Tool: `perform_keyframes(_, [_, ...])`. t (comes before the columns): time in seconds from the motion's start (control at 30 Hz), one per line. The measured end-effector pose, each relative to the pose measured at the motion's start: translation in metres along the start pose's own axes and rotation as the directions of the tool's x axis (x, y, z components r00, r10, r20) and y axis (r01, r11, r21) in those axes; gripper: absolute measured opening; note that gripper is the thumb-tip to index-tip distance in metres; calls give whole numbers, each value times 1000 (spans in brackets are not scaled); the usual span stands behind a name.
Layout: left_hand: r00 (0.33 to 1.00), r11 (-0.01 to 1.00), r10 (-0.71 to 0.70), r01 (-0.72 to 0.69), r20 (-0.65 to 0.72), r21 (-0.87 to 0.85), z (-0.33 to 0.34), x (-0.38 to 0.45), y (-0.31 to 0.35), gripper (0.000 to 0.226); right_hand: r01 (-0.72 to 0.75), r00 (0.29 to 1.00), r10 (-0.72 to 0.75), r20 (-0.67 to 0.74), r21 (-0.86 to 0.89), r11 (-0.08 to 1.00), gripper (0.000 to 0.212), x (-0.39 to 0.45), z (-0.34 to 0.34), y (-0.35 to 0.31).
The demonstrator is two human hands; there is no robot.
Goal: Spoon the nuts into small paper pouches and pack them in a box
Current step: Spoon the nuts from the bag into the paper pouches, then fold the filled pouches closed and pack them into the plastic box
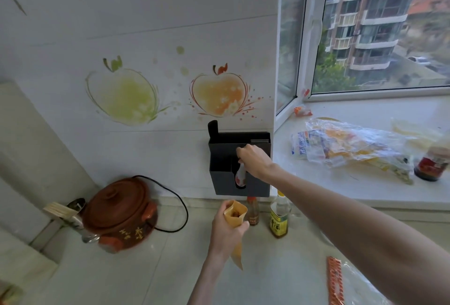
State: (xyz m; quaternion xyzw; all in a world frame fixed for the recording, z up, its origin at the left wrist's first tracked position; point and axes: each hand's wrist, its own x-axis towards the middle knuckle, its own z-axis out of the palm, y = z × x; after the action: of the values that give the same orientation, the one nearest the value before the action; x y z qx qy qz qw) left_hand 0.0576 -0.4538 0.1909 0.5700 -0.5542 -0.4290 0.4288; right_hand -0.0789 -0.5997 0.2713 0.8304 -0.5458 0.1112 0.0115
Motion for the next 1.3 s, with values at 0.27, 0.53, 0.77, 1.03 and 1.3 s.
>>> perform_keyframes(0.27, [1000,1000,3,-3,-1,-7,-9,-10,-4,35,-1,999,0,54,2,1000,13,-6,21,-1])
perform_keyframes(0.53, [1000,999,-21,21,-10,-25,-10,-28,-13,36,-19,999,21,-36,36,999,56,-16,23,-8])
perform_keyframes(0.77, [999,997,-10,8,-33,-73,10,-33,-2,35,-84,981,134,-141,316,945,40,-60,1,-23])
perform_keyframes(1.03, [992,995,83,-77,94,-66,64,-26,21,36,-340,929,351,115,640,689,21,-168,-30,2])
perform_keyframes(1.3, [949,961,228,-255,217,104,140,-50,68,47,-468,840,532,106,639,611,42,-256,-58,41])
